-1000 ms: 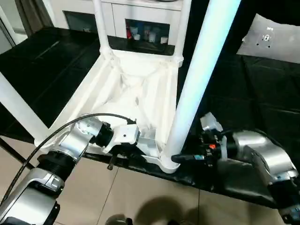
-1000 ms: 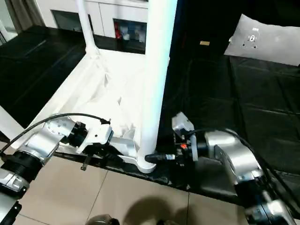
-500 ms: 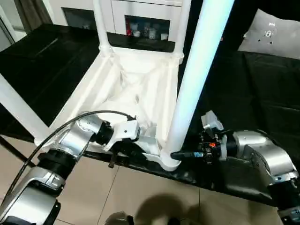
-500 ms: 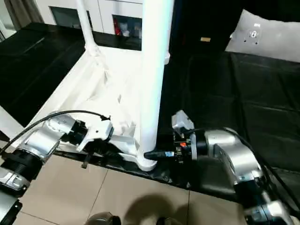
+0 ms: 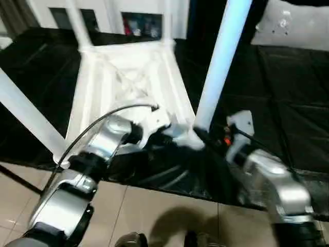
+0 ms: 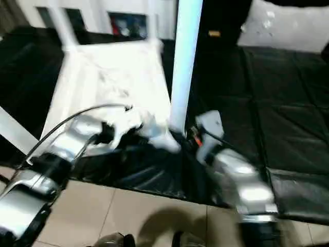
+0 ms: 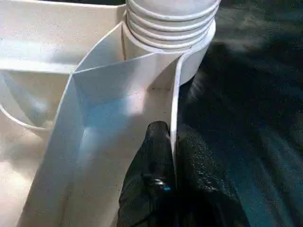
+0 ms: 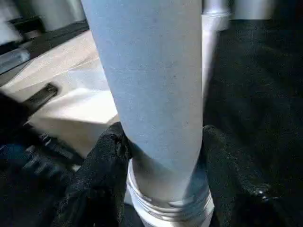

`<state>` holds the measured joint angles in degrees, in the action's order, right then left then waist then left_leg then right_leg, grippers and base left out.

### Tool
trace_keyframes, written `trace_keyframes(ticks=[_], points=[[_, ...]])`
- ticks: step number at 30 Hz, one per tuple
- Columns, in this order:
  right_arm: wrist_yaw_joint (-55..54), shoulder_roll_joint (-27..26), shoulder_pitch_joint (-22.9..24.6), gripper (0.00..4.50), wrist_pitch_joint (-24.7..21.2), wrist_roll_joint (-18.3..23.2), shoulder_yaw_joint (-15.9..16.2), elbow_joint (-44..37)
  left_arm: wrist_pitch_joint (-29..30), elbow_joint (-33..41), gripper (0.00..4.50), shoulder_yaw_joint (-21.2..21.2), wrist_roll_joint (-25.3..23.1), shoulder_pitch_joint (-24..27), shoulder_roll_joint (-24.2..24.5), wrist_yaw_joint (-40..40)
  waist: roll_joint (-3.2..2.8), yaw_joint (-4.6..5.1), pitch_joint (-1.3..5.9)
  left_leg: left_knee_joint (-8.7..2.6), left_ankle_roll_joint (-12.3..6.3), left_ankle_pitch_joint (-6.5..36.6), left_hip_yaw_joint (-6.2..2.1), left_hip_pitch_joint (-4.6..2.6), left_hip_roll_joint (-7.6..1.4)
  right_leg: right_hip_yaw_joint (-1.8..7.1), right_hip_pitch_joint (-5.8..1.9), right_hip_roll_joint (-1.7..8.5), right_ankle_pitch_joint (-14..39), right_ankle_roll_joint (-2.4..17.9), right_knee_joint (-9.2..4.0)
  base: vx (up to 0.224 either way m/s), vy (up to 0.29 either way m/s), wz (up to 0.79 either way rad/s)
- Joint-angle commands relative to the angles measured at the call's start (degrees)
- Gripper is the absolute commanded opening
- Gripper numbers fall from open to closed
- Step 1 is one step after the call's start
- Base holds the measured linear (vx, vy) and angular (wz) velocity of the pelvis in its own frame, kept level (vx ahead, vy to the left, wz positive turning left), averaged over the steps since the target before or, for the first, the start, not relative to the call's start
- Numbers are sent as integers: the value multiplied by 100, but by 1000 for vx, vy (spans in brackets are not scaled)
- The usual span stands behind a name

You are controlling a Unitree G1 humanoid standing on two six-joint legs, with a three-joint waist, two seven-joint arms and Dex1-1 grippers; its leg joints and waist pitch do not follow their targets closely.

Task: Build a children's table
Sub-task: Rotate leg to tighten

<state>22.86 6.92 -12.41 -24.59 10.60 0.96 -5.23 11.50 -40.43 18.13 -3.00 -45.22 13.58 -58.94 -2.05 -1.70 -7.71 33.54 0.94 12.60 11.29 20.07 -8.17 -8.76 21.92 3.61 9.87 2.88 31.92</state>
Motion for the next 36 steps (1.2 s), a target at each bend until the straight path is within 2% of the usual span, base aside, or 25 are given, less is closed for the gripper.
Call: trace_keyframes(ticks=[1, 4, 8, 9, 10, 11, 14, 15, 16, 17, 18, 20, 21, 22, 23, 25, 26, 27, 28, 29, 30, 31, 33, 35, 36], points=[[-209, -422, 187, 196, -514, -145, 877, 164, -22, -21, 0, -380, 134, -240, -360, 917, 106, 57, 141, -512, -217, 1487, -441, -50, -586, 533, -109, 829, 3445, 82, -686, 0, 0, 0], [-209, -422, 187, 196, -514, -145, 877, 164, -22, -21, 0, -380, 134, -240, -360, 917, 88, 48, 145, -543, -346, 1221, -440, -22, -621, 561, -157, 840, 2905, 167, -634, 0, 0, 0], [-209, -422, 187, 196, -514, -145, 877, 164, -22, -21, 0, -380, 134, -240, -360, 917, 76, 48, 156, -558, -513, 840, -411, -4, -672, 602, -177, 842, 1958, 509, -512, 0, 0, 0], [-454, -586, 166, 231, -591, -250, 903, 173, -11, -26, 0, -383, 115, -258, -424, 969, 77, 49, 150, -559, -519, 848, -405, -3, -671, 606, -177, 843, 1941, 543, -507, 0, 0, 0], [-389, -569, 222, 252, -568, -165, 824, 24, 30, 135, 0, -371, 108, -144, -520, 1015, 80, 59, 184, -555, -480, 837, -392, -27, -677, 610, -181, 852, 1993, 607, -510, 0, 0, 0], [-330, -533, 242, 265, -553, -114, 777, -17, 35, 183, 0, -367, 108, -105, -532, 1017, 70, 41, 181, -552, -452, 889, -387, -28, -672, 613, -189, 864, 2136, 603, -532, 0, 0, 0], [498, 26, 257, 287, -328, 414, 290, -112, -112, 377, 0, -313, 119, 121, -298, 702, 76, 20, 195, -554, -485, 949, -391, -17, -688, 617, -215, 864, 2313, 520, -543, 0, 0, 0], [686, 173, 244, 301, -254, 489, 202, -91, -230, 411, 0, -280, 133, 172, -224, 555, 77, 29, 224, -544, -540, 962, -399, 10, -683, 615, -251, 861, 2253, 517, -515, 0, 0, 0], [702, 187, 243, 301, -248, 493, 192, -91, -245, 415, 0, -277, 133, 179, -217, 538, 72, 24, 222, -535, -572, 967, -390, 4, -676, 617, -236, 872, 2248, 522, -528, 0, 0, 0], [931, 353, 229, 309, -189, 537, 119, -85, -382, 450, 0, -245, 128, 235, -134, 361, 59, 44, 238, -508, -620, 829, -382, 39, -659, 616, -249, 877, 2111, 582, -519, 0, 0, 0], [1206, 539, 211, 309, -128, 593, 78, -65, -501, 475, 0, -213, 128, 279, -48, 197, 50, 33, 280, -488, -665, 742, -382, 37, -651, 609, -267, 873, 1959, 616, -505, 0, 0, 0], [2049, 1087, 155, 331, -29, 757, -24, 23, -745, 481, 0, -118, 70, 371, 213, -203, 73, 40, 356, -425, -879, 182, -359, 67, -660, 612, -283, 829, 962, 809, -355, 0, 0, 0], [2360, 1291, 137, 344, -16, 832, -51, 60, -830, 475, 0, -85, 32, 397, 309, -328, 81, 24, 417, -367, -1161, -265, -363, 86, -652, 604, -299, 809, 180, 890, -227, 0, 0, 0], [2681, 1503, 94, 355, 12, 886, -65, 137, -950, 464, 0, -49, 38, 422, 424, -561, 80, 27, 441, -312, -1486, -700, -362, 110, -654, 597, -271, 795, -605, 986, -99, 0, 0, 0], [2889, 1640, 63, 363, 39, 919, -73, 199, -1036, 454, 0, -24, 46, 437, 490, -716, 117, 22, 440, -266, -1726, -817, -364, 128, -646, 588, -247, 803, -992, 1054, -42, 0, 0, 0], [3411, 1964, -63, 374, 164, 1017, -22, 416, -1180, 549, 0, 32, 203, 517, 655, -1277, 139, 1, 457, -207, -1787, -711, -340, 161, -613, 594, -246, 829, -1156, 1116, 17, 0, 0, 0], [3650, 2105, -142, 383, 201, 1042, 25, 512, -1188, 621, 0, 70, 285, 562, 747, -1571, 139, -3, 466, -177, -1760, -662, -343, 229, -586, 561, -289, 818, -1125, 1084, 40, 0, 0, 0], [3815, 2206, -215, 391, 248, 1029, 63, 588, -1215, 669, 0, 130, 319, 594, 839, -1821, 139, -19, 461, -170, -1731, -582, -333, 228, -582, 559, -275, 804, -1057, 1029, 24, 0, 0, 0], [3936, 2268, -268, 398, 297, 1023, 87, 663, -1258, 677, 0, 174, 322, 610, 890, -1949, 186, -26, 460, -182, -1681, -435, -330, 222, -586, 538, -276, 781, -729, 932, -14, 0, 0, 0], [4193, 2395, -375, 398, 335, 1018, 160, 778, -1349, 697, 0, 262, 314, 646, 1015, -2198, 150, -55, 454, -181, -1599, -315, -330, 205, -579, 523, -260, 767, -322, 828, -55, 0, 0, 0], [4301, 2440, -407, 411, 364, 1011, 200, 814, -1367, 708, 0, 291, 316, 660, 1053, -2288, 142, -57, 454, -184, -1562, -284, -333, 196, -589, 520, -258, 762, -156, 796, -66, 0, 0, 0], [4446, 2500, -449, 411, 417, 1007, 259, 859, -1388, 726, 0, 324, 329, 677, 1104, -2413, 141, -89, 438, -203, -1475, -220, -342, 154, -644, 525, -213, 749, 320, 751, -103, 0, 0, 0], [4754, 2571, -531, 411, 494, 1030, 375, 936, -1455, 773, 0, 379, 386, 704, 1166, -2655, 151, -129, 447, -207, -1353, -136, -337, 132, -657, 535, -216, 775, 687, 762, -128, 0, 0, 0], [4950, 2574, -602, 411, 530, 1050, 446, 991, -1531, 787, 0, 413, 419, 707, 1187, -2787, 142, -154, 462, -206, -1292, -226, -348, 119, -683, 548, -205, 772, 667, 831, -105, 0, 0, 0], [5154, 2547, -692, 411, 514, 1111, 536, 1069, -1669, 758, 0, 452, 412, 683, 1178, -2889, 167, -160, 475, -203, -1290, -254, -346, 113, -689, 550, -205, 778, 622, 858, -94, 0, 0, 0]])
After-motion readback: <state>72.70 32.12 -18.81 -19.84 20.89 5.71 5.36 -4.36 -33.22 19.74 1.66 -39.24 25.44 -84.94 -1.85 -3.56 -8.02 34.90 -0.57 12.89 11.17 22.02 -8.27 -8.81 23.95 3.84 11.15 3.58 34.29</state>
